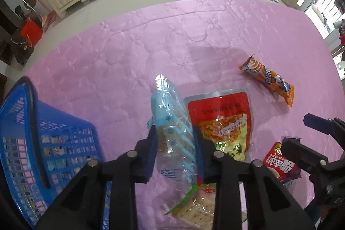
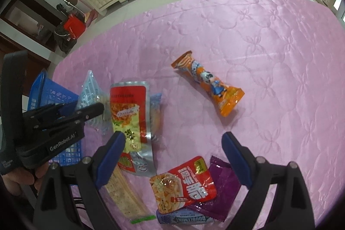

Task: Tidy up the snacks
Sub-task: 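Grasp the clear bag with blue label with the left tool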

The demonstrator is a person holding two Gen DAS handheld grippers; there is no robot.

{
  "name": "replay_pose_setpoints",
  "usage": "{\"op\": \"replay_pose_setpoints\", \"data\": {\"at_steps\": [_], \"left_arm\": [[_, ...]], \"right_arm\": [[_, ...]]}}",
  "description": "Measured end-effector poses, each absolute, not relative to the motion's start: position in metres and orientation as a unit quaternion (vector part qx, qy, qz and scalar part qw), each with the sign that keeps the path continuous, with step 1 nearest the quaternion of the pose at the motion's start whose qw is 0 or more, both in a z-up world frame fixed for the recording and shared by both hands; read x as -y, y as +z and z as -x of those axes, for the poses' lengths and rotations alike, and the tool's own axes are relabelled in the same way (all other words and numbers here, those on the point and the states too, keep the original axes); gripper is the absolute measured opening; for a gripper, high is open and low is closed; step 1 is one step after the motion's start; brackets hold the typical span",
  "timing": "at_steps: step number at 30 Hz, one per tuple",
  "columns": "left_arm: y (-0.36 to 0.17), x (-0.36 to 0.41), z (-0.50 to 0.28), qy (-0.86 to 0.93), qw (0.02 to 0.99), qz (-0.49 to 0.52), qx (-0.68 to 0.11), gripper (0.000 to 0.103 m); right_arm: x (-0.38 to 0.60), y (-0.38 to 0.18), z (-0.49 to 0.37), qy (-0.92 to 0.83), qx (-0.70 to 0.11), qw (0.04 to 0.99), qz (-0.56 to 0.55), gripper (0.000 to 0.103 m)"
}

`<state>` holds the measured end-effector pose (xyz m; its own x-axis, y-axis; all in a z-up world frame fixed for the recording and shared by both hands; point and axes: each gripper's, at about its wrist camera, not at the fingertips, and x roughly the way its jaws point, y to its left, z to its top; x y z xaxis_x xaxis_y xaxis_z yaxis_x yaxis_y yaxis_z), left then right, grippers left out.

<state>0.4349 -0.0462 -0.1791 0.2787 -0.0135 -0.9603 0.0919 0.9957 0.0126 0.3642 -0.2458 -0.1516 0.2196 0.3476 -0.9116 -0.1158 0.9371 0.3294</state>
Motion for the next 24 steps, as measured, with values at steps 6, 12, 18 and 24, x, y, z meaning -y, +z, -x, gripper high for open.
{"op": "replay_pose_setpoints", "data": {"at_steps": [6, 12, 18, 24], "left_arm": [[-0.157, 0.048, -0.402, -0.053, 0.810, -0.019, -0.584, 0.029], [-0.121, 0.046, -0.360, -0.076, 0.825, -0.025, -0.559, 0.029], [-0.077, 0.038, -0.319, -0.085, 0.849, -0.027, -0.521, 0.029], [-0.040, 0.015, -0.283, -0.076, 0.870, -0.015, -0.487, 0.029]], "right_arm": [[0.240, -0.136, -0.350, 0.151, -0.600, 0.782, -0.084, 0.093], [0.226, -0.110, -0.331, 0.163, -0.591, 0.787, -0.072, 0.093], [0.211, -0.085, -0.305, 0.168, -0.577, 0.798, -0.045, 0.093], [0.181, -0.068, -0.286, 0.177, -0.566, 0.805, -0.021, 0.093]]}}
